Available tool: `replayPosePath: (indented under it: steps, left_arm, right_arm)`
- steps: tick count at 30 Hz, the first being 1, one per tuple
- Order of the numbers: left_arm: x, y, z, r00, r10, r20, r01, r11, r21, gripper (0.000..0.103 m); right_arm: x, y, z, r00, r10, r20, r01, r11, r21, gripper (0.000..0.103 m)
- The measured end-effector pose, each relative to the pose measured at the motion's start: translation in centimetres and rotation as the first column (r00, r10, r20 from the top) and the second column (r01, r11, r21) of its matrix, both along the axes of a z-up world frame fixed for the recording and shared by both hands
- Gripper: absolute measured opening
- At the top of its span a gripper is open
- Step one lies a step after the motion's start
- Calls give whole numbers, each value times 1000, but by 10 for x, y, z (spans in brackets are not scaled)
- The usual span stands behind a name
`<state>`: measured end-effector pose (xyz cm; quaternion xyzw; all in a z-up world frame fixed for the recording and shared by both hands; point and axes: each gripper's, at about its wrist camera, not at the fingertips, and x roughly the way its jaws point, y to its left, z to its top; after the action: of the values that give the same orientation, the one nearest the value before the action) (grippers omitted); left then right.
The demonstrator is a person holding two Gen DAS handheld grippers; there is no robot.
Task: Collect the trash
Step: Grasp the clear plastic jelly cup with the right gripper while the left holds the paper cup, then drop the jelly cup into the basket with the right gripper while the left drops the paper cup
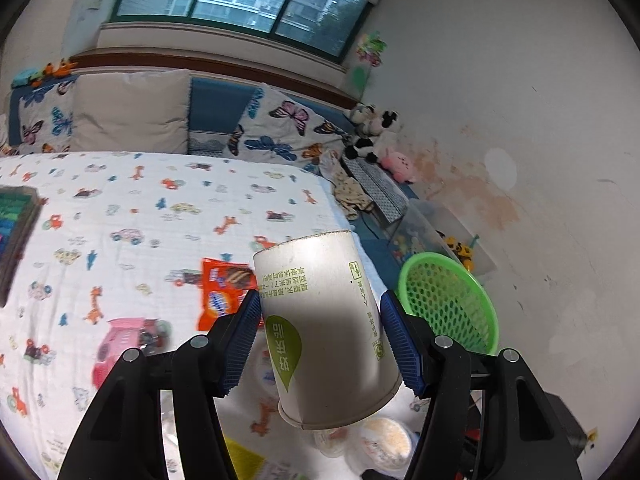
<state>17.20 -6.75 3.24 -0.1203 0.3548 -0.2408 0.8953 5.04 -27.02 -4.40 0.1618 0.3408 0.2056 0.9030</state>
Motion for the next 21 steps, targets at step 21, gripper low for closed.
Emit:
replayPosePath:
  steps: [21]
  left_arm:
    - [35, -162, 16, 970, -243, 28, 242, 970, 30, 59]
  right_arm:
    - [39, -227, -22, 881, -470, -45, 465, 880, -99, 62]
